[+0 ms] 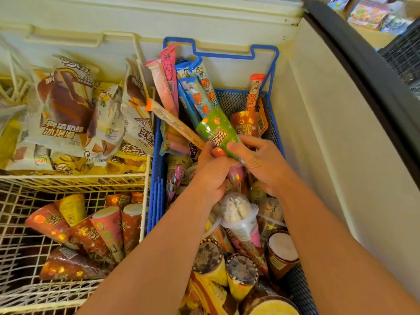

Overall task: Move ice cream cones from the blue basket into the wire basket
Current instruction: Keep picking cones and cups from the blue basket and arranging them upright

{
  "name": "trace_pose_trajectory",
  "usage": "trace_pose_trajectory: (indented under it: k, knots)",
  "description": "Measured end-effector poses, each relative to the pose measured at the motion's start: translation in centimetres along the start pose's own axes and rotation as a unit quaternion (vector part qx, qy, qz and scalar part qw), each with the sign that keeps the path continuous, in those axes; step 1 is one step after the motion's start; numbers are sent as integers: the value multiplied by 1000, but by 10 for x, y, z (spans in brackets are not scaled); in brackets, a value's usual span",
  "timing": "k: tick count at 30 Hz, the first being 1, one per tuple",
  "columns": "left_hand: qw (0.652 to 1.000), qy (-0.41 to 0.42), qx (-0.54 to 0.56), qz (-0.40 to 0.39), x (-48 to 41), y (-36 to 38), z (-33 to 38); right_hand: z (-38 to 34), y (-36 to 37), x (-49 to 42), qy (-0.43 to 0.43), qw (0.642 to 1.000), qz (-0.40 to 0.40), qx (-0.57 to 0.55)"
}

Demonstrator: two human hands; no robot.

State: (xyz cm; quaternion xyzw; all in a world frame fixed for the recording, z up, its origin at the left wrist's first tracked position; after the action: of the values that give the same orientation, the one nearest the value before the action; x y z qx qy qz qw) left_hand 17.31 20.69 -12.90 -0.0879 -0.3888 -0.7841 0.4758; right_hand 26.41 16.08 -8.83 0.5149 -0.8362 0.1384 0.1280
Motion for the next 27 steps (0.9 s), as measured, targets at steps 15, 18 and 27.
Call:
trace_pose_trajectory:
  k: [15,18,27]
  knots:
    - [955,239,-174,-17,145,-31,149,-102,87,90,-162,966,-74,-186]
    - [961,205,-183,16,182,-71,155,-86,124,110,-134,948,-143,-252]
    - [981,110,-148,66,226,-167,148,-18,205,137,13,940,-222,-260]
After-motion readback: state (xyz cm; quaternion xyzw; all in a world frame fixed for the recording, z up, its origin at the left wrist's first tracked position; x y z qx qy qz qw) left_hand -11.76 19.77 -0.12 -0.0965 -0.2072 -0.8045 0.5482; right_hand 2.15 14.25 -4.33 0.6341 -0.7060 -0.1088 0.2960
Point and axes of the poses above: each hand's wrist, its own x-axis away from the middle knuckle, its own y-axis out of the palm, z = x × y, the point moved 5 cm from there along -x, towards the middle knuckle, and after that the axes turned 1 degree about y, right-handed, at the moved point
